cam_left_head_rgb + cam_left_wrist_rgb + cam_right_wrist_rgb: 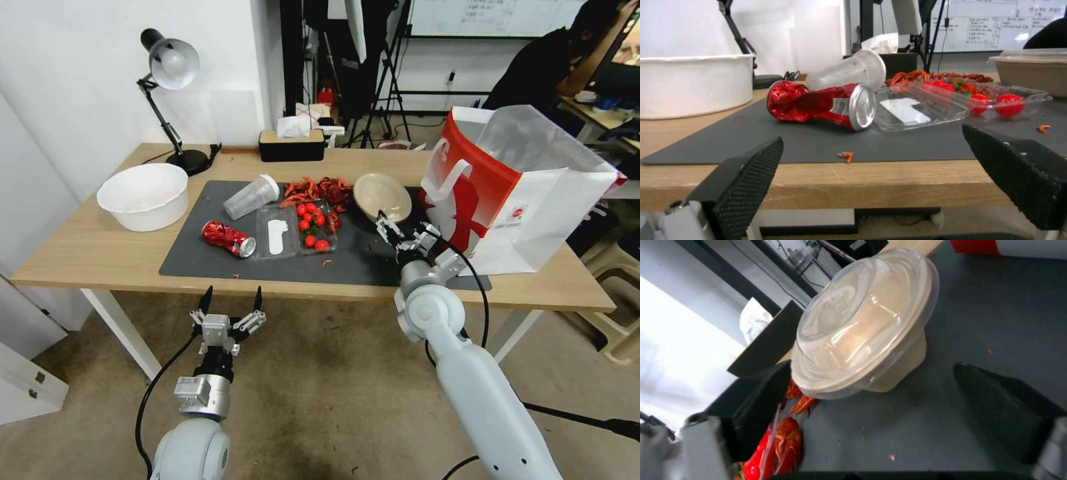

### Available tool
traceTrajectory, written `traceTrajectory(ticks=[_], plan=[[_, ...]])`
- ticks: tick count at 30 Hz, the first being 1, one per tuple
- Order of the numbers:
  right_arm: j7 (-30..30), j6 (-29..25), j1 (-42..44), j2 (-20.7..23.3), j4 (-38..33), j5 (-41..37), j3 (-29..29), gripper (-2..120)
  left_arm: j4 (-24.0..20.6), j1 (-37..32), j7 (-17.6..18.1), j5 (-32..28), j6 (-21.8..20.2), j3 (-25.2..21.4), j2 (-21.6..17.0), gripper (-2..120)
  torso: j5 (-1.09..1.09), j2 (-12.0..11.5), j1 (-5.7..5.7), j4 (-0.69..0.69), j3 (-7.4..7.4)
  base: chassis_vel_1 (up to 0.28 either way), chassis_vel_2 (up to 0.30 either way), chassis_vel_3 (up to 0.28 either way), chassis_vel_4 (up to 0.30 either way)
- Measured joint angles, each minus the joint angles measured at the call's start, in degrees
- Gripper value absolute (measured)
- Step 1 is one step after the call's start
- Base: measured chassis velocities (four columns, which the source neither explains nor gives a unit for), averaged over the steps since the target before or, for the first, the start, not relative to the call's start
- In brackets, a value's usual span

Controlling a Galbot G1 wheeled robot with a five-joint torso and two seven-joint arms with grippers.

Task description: Pick up the trash from the table and place it into the takeout bag.

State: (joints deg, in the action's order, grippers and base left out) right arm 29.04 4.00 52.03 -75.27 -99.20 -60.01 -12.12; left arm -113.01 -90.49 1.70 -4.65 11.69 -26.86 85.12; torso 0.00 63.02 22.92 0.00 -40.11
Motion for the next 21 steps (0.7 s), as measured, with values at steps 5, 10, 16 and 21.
traceTrajectory(ticks=[5, 10, 16, 21], plan=[[-0.1, -0.02, -0.59, -0.49, 0.65, 0.04, 0.0, 76, 0.08, -0.03, 0.02, -0.01, 0.07, -0.12, -0.07, 100, 0.0, 0.0, 0.0, 0.0, 0.0, 0.0, 0.0, 0.0, 0.0], [-0.14, -0.03, -0.63, -0.64, 0.85, 0.1, 0.0, 58, 0.13, -0.03, 0.04, -0.01, 0.14, -0.16, -0.1, 100, 0.0, 0.0, 0.0, 0.0, 0.0, 0.0, 0.0, 0.0, 0.0], [-0.19, -0.04, -0.67, -0.87, 1.46, 0.14, -0.05, 41, 0.25, -0.01, 0.05, -0.02, 0.29, -0.19, -0.14, 100, 0.0, 0.0, 0.0, 0.0, 0.0, 0.0, 0.0, 0.0, 0.0], [-0.29, -0.05, -0.69, -1.02, 1.77, 0.17, -0.21, 25, 0.32, 0.05, 0.06, -0.03, 0.34, -0.18, -0.17, 100, 0.0, 0.0, 0.0, 0.0, 0.0, 0.0, 0.0, 0.0, 0.0]])
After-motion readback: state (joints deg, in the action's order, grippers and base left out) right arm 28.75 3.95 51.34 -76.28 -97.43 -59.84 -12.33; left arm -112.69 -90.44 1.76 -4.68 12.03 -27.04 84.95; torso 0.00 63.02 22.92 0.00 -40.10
